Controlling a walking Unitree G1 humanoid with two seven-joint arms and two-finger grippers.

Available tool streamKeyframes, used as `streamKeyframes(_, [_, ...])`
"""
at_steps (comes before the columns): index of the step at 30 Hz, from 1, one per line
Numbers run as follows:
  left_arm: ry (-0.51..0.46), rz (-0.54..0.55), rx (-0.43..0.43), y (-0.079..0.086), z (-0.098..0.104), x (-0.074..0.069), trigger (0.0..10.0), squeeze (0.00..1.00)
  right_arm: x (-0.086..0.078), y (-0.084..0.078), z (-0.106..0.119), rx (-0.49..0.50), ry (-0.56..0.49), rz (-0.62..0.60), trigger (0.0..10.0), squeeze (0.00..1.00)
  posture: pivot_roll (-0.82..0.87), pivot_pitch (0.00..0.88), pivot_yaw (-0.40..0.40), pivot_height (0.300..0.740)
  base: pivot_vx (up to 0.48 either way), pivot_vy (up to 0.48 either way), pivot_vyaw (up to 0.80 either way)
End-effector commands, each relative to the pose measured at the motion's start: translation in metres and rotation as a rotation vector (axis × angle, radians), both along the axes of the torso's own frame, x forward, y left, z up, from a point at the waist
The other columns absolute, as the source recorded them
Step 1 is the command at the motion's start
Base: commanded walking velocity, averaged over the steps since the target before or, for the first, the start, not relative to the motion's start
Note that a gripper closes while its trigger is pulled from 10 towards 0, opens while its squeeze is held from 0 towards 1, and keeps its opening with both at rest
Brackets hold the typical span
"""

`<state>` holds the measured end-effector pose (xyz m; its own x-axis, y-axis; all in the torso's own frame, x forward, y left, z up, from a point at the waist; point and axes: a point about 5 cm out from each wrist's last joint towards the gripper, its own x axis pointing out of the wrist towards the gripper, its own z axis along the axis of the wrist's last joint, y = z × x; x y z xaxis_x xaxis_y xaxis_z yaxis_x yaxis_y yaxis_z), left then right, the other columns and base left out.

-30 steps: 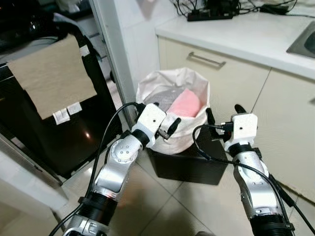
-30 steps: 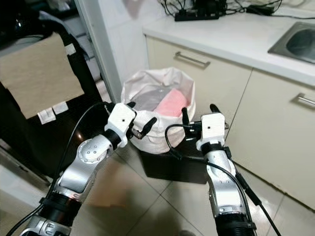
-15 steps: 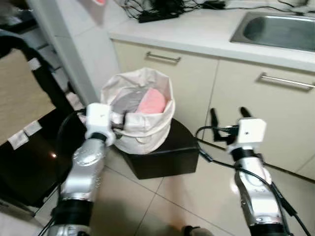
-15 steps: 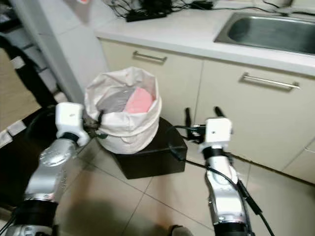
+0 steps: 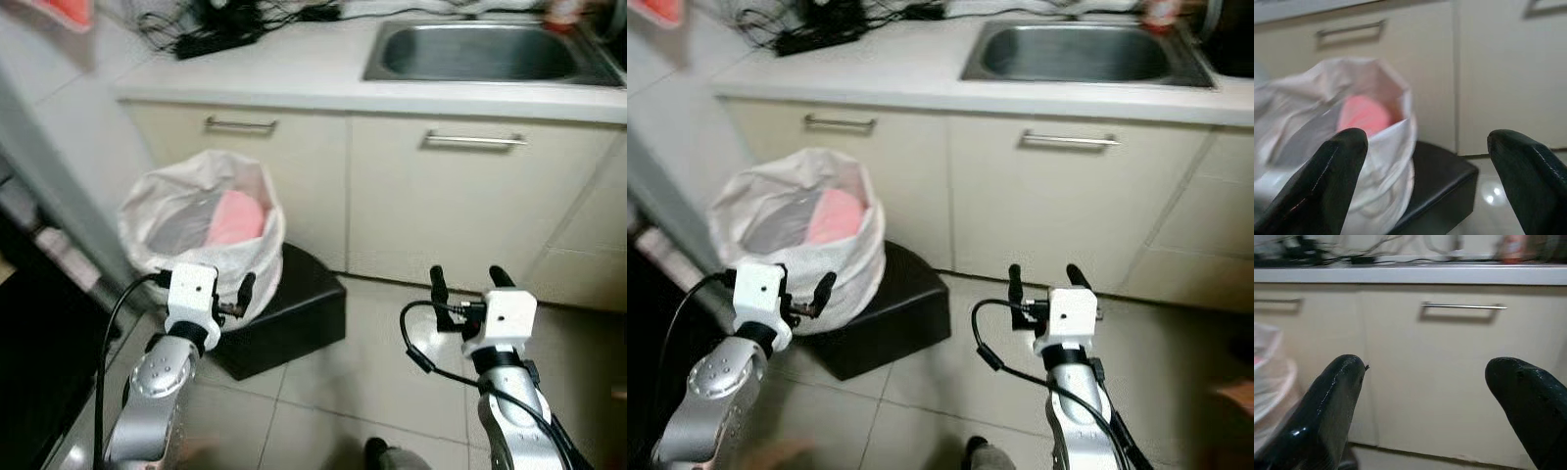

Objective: Clothes washing

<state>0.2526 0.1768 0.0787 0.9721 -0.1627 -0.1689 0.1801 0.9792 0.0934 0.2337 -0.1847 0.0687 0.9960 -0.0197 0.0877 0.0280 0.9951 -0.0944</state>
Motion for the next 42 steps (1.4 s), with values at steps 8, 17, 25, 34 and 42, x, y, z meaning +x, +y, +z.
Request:
streamKeyframes(8, [-0.030, 0.020, 0.041, 0.003, 0.010, 0.010, 10.0, 0.00, 0.024, 0.008, 0.006, -0.023, -0.019, 0.015, 10.0, 0.00, -0.12, 0.000, 0.130, 0.740, 0.000, 0.000, -0.66])
streamKeyframes(17, [-0.051, 0.130, 0.013, 0.011, 0.015, 0.033, 10.0, 0.00, 0.052, 0.015, 0.021, 0.000, -0.069, 0.061, 10.0, 0.00, -0.13, 0.000, 0.107, 0.740, 0.000, 0.000, 0.00])
streamKeyframes(25, [-0.026, 0.128, -0.009, 0.000, 0.006, 0.035, 10.0, 0.00, 0.050, 0.013, 0.021, 0.027, -0.047, 0.100, 10.0, 0.00, -0.16, 0.000, 0.082, 0.740, 0.000, 0.000, 0.00])
streamKeyframes(34, [-0.061, 0.101, 0.020, -0.006, 0.009, 0.046, 10.0, 0.00, 0.049, 0.014, 0.018, 0.004, -0.030, 0.154, 10.0, 0.00, -0.17, 0.000, 0.066, 0.740, 0.000, 0.000, 0.00])
streamKeyframes(42, [-0.101, 0.002, 0.065, -0.017, 0.014, 0.046, 10.0, 0.00, 0.053, 0.017, 0.019, -0.014, -0.020, 0.166, 10.0, 0.00, -0.16, 0.000, 0.064, 0.740, 0.000, 0.000, 0.00])
